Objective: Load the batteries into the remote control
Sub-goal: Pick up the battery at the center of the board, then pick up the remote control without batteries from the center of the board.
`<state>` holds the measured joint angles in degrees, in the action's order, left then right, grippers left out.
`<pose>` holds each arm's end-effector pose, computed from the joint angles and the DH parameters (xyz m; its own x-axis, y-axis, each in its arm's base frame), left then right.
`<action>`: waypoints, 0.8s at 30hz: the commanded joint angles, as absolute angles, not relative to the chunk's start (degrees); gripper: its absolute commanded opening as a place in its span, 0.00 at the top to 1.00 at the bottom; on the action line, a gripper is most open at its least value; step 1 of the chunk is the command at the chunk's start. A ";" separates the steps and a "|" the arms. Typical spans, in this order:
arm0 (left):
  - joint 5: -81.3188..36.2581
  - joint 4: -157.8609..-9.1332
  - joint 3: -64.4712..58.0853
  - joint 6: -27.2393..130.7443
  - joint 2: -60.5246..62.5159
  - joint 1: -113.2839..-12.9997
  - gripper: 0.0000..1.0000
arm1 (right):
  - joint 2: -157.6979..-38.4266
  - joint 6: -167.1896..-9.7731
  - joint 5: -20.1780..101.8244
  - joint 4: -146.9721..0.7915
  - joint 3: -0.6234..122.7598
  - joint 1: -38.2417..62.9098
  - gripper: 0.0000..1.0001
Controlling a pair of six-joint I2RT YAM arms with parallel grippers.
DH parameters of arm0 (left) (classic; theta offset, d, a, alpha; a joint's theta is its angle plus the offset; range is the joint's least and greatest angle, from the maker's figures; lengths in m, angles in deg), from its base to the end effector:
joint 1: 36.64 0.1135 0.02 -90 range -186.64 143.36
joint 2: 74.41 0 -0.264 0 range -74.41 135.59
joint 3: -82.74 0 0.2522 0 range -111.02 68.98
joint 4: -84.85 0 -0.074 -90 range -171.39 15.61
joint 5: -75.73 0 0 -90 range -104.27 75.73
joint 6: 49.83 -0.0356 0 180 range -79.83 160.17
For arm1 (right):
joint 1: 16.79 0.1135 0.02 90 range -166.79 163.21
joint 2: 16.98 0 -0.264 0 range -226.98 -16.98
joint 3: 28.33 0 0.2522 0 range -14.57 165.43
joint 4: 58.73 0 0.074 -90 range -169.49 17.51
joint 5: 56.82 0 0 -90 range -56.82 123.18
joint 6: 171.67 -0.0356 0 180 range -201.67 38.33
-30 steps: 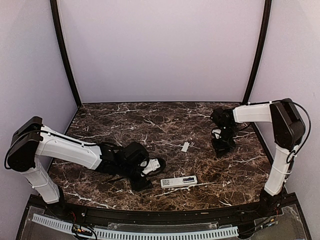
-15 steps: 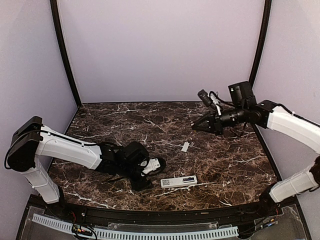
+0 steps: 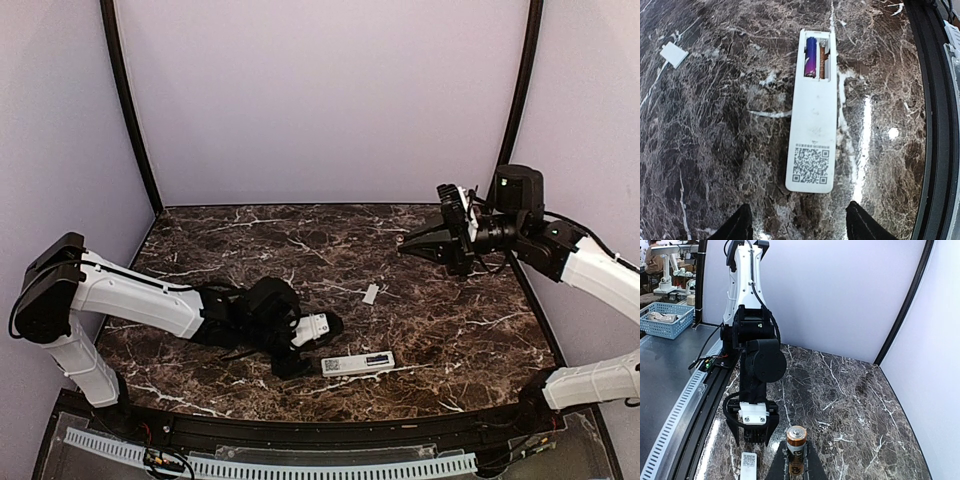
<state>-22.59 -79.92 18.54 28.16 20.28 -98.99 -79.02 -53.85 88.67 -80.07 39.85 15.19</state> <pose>0.1510 -0.2993 0.1705 -0.1328 0.6972 -0.7044 0.9723 0.2296 0.0439 0.1862 0.1509 0.3490 0.2581 -0.1505 -0.9543 -0.9657 -0.0123 -0.2593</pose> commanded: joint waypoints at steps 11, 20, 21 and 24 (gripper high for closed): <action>-27.52 -81.95 14.71 19.63 28.68 -99.48 0.23 | -81.54 -47.41 85.53 -87.17 38.17 15.72 1.00; -26.16 -78.04 11.37 18.13 33.42 -99.75 0.41 | -81.73 -46.86 84.62 -87.35 37.58 15.68 1.00; -26.32 -77.96 11.36 18.08 33.42 -99.75 0.43 | -81.83 -46.86 84.53 -87.30 37.56 15.72 1.00; -26.39 -77.60 11.30 17.56 33.43 -99.75 0.52 | -82.01 -46.86 84.38 -87.26 37.47 15.72 1.00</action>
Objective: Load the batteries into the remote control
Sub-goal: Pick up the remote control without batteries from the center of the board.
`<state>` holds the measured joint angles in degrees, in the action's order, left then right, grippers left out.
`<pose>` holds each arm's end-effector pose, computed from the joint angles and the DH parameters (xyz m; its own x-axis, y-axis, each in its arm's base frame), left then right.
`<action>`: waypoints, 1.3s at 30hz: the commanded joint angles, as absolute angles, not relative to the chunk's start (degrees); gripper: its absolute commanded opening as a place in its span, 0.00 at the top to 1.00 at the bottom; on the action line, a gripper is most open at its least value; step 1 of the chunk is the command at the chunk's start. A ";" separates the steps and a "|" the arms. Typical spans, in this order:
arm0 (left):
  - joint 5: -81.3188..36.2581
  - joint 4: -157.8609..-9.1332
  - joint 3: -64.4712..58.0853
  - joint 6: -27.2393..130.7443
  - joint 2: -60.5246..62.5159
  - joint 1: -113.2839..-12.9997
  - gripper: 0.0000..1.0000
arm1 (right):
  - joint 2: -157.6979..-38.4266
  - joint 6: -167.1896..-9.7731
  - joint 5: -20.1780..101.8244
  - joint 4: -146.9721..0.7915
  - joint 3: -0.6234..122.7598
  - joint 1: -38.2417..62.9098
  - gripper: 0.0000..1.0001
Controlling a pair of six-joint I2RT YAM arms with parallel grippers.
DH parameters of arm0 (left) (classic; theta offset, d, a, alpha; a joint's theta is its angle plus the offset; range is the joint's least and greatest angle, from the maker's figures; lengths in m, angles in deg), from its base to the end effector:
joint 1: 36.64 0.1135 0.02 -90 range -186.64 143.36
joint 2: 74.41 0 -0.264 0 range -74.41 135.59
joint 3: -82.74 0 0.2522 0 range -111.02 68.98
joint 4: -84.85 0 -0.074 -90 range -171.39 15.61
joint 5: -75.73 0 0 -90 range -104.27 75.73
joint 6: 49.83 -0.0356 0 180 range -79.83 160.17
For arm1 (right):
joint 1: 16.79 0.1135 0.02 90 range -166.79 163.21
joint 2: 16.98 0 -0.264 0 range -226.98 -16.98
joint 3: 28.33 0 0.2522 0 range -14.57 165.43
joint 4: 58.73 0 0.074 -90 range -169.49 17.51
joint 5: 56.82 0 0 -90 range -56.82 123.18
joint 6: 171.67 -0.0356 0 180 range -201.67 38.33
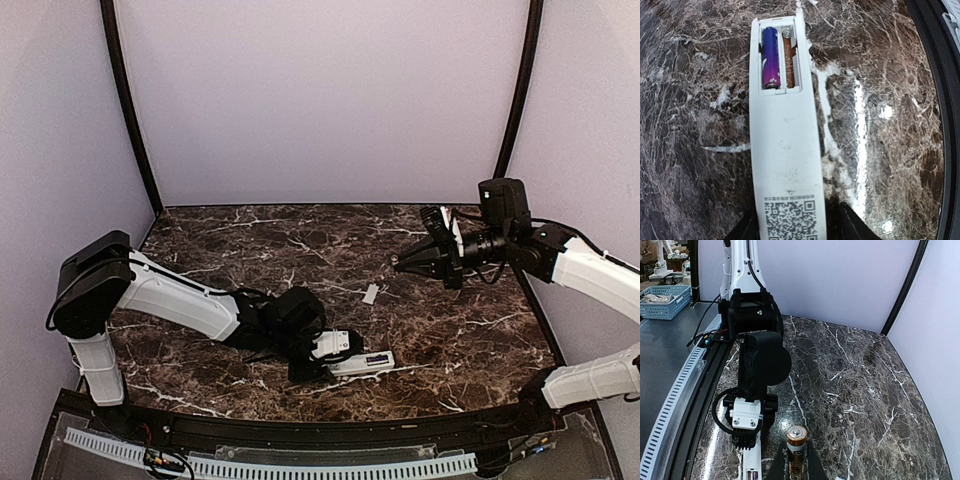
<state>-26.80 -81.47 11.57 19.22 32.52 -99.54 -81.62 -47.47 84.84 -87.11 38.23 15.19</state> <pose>0.1627 -0.3349 0.1361 0.0105 0.7457 -0.6662 0.9953 0.0562 0.0786 0.1930 0.1534 0.3177 0.2069 -0.2819 -0.9369 -0.9768 -0.0050 -0.2142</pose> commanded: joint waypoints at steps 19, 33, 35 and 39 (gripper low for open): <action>-4.18 -87.00 16.72 1.18 15.73 -100.01 1.00 | -81.97 -51.45 74.43 -84.78 38.56 15.34 1.00; 3.42 -82.44 18.29 -14.97 7.58 -101.71 1.00 | -81.63 -53.23 73.81 -84.45 38.43 15.09 1.00; 4.12 -82.49 18.33 -15.60 7.37 -102.21 1.00 | -81.46 -52.82 74.28 -84.73 38.27 15.10 1.00; 4.92 -81.79 18.62 -15.51 7.54 -102.64 1.00 | -81.49 -52.64 74.51 -84.65 37.91 15.11 1.00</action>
